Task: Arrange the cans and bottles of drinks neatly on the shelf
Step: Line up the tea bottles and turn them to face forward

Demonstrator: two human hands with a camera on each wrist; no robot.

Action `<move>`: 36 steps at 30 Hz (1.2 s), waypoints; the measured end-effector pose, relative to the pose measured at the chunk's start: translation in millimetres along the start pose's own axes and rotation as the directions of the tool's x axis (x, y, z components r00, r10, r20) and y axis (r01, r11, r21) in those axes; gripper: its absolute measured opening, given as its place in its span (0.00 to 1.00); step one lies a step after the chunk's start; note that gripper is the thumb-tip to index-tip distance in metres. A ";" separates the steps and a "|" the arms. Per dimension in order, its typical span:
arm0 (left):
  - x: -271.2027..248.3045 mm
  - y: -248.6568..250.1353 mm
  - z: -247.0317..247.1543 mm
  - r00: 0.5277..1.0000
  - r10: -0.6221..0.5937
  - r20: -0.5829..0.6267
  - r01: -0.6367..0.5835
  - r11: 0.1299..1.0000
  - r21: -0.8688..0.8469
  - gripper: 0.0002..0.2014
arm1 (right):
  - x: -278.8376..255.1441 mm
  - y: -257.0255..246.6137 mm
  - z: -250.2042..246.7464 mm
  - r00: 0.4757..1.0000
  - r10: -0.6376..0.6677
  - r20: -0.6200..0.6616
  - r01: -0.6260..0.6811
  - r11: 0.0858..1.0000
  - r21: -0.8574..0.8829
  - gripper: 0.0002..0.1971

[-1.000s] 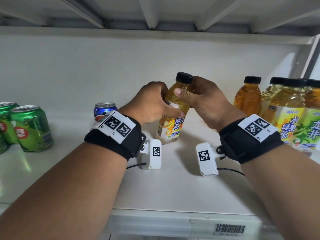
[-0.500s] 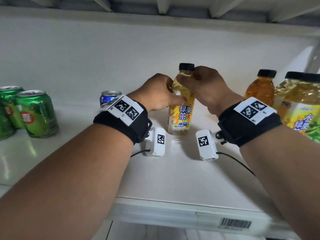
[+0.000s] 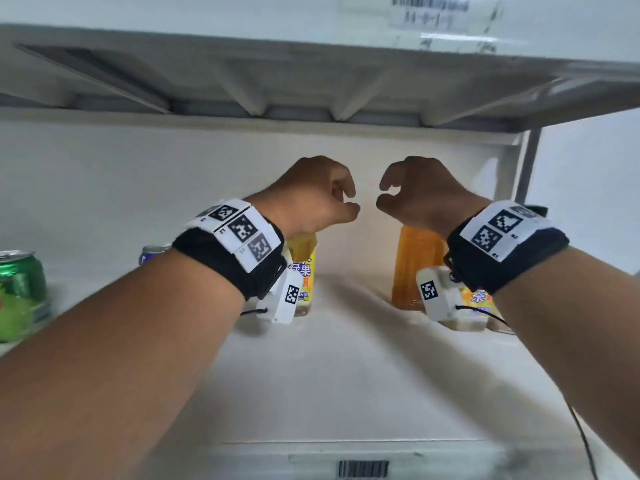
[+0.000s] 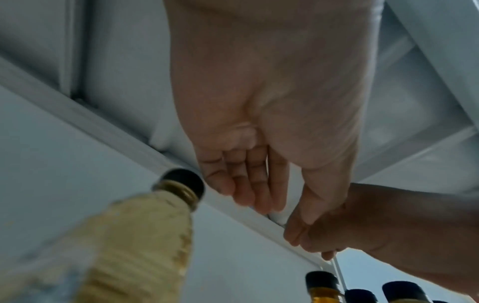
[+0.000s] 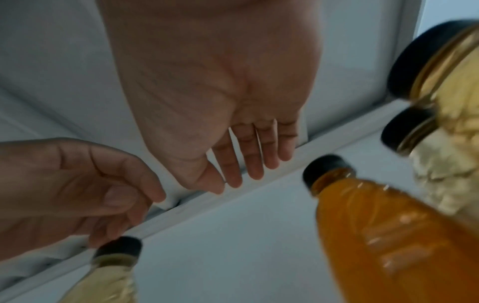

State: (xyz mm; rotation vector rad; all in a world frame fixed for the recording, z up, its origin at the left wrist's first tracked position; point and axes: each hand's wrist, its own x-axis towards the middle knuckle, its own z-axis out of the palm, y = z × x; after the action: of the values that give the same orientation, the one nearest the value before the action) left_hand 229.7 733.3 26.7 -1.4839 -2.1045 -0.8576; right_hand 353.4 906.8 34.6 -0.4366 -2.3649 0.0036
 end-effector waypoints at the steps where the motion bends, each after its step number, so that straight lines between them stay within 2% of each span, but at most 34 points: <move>1: 6.7 8.1 6.1 0.999 -0.003 0.045 0.002 1.000 0.011 0.12 | 1.3 9.7 -4.9 0.999 0.031 0.030 -0.030 0.999 -0.016 0.14; 4: 21.4 22.5 23.9 0.988 -0.034 0.151 0.029 0.999 0.035 0.14 | 3.6 26.6 -9.1 0.987 0.067 0.149 -0.060 0.997 -0.051 0.16; 8: 31.3 30.9 40.7 0.971 -0.076 0.225 0.061 0.995 0.072 0.14 | 4.3 34.4 -7.2 0.973 0.055 0.222 -0.028 0.992 -0.124 0.20; 13: 32.2 30.8 46.2 0.962 -0.138 0.237 0.121 0.989 0.086 0.15 | 3.5 32.3 -12.3 0.957 -0.001 0.290 0.047 0.987 -0.153 0.12; 19: 7.1 45.8 38.7 0.957 -0.169 0.236 0.148 0.984 0.103 0.20 | -21.3 24.0 -31.8 0.974 -0.122 0.193 0.117 0.992 0.038 0.08; 24: -31.4 59.9 17.7 0.932 -0.166 0.321 0.178 0.984 -0.008 0.35 | -52.5 -6.8 -51.4 0.975 -0.203 0.094 0.193 0.976 0.102 0.06; 26: -48.3 67.1 8.9 0.915 -0.152 0.373 0.192 0.979 -0.071 0.34 | -66.4 -24.1 -58.6 0.970 -0.231 0.080 0.221 0.969 0.112 0.06; 28: -63.7 72.7 2.7 0.908 -0.104 0.405 0.177 0.973 -0.146 0.24 | -79.5 -39.7 -63.3 0.970 -0.235 0.064 0.223 0.963 0.153 0.06; 32: -95.7 74.9 -8.0 0.927 -0.085 0.365 0.203 0.933 -0.299 0.15 | -107.1 -58.9 -63.5 0.987 -0.152 -0.043 0.158 0.936 0.315 0.06; 34: -109.3 75.2 -8.0 0.937 -0.114 0.330 0.239 0.899 -0.368 0.13 | -122.8 -62.3 -53.6 0.995 -0.039 -0.091 0.076 0.889 0.452 0.12; 36: -121.2 74.5 -5.9 0.942 -0.160 0.295 0.283 0.850 -0.444 0.15 | -140.7 -64.7 -40.3 0.993 0.105 -0.049 -0.055 0.799 0.599 0.18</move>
State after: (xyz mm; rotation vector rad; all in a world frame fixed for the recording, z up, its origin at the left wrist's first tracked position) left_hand 340.8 664.8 -30.1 -1.6754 -2.4006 -1.4388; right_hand 456.1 797.2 -20.3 -0.2149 -2.1133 0.7429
